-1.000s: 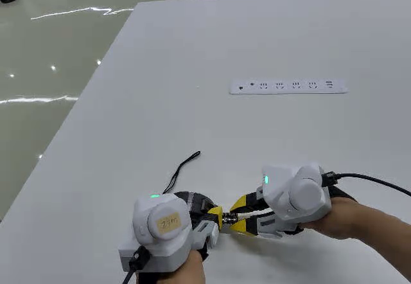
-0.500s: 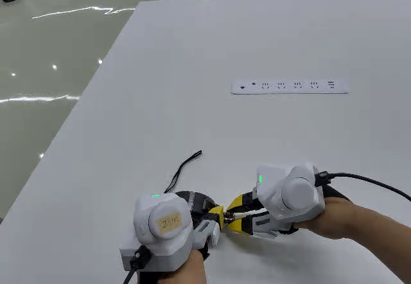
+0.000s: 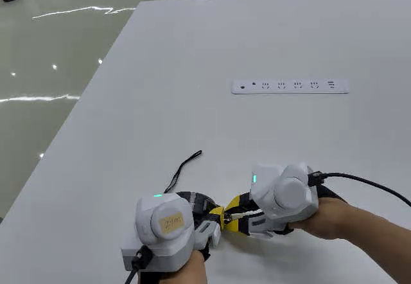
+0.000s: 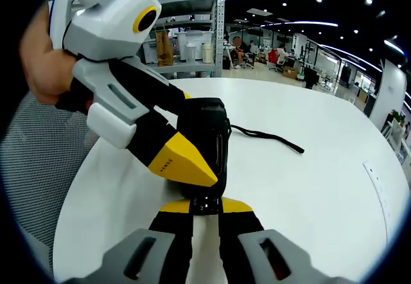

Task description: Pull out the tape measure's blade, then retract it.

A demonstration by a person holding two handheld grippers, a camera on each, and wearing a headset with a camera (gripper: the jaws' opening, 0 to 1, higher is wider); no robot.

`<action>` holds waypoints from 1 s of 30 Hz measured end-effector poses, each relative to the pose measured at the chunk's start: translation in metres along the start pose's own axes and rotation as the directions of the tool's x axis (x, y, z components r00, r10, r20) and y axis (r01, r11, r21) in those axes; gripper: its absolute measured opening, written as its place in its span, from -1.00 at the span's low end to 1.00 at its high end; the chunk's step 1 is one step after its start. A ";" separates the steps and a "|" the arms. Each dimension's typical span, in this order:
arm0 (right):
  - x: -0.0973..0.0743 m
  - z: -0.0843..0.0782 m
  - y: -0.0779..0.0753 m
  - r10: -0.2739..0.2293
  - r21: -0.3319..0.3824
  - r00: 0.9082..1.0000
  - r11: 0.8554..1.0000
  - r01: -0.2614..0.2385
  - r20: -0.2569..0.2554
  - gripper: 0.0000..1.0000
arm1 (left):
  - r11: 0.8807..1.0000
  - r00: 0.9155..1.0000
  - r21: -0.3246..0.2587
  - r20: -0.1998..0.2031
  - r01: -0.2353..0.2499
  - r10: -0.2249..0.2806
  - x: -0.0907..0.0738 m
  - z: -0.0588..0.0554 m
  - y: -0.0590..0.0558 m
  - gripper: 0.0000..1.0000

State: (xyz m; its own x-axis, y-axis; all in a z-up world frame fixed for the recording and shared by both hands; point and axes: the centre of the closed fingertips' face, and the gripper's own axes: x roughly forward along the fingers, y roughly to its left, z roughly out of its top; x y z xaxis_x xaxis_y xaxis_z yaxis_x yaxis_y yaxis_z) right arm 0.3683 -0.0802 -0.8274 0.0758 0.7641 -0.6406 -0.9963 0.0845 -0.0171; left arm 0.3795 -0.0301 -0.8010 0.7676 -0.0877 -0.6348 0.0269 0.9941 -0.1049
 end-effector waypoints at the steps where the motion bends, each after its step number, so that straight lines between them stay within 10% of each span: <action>1: 0.001 0.000 0.000 -0.002 0.002 1.000 1.000 0.002 -0.001 -0.71 | 1.000 1.000 0.001 0.000 0.000 0.000 0.000 0.000 0.000 0.12; 30: 0.003 -0.002 0.002 -0.014 0.039 1.000 0.999 0.013 0.014 -0.72 | 1.000 1.000 0.026 -0.007 -0.008 0.008 0.002 0.000 0.000 0.13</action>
State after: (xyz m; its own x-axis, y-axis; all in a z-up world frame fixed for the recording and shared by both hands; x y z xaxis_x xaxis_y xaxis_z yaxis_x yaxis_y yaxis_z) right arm 0.3670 -0.0786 -0.8308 0.0901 0.7716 -0.6297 -0.9928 0.1197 0.0046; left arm 0.3812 -0.0305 -0.8022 0.7634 -0.0801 -0.6410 0.0372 0.9961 -0.0802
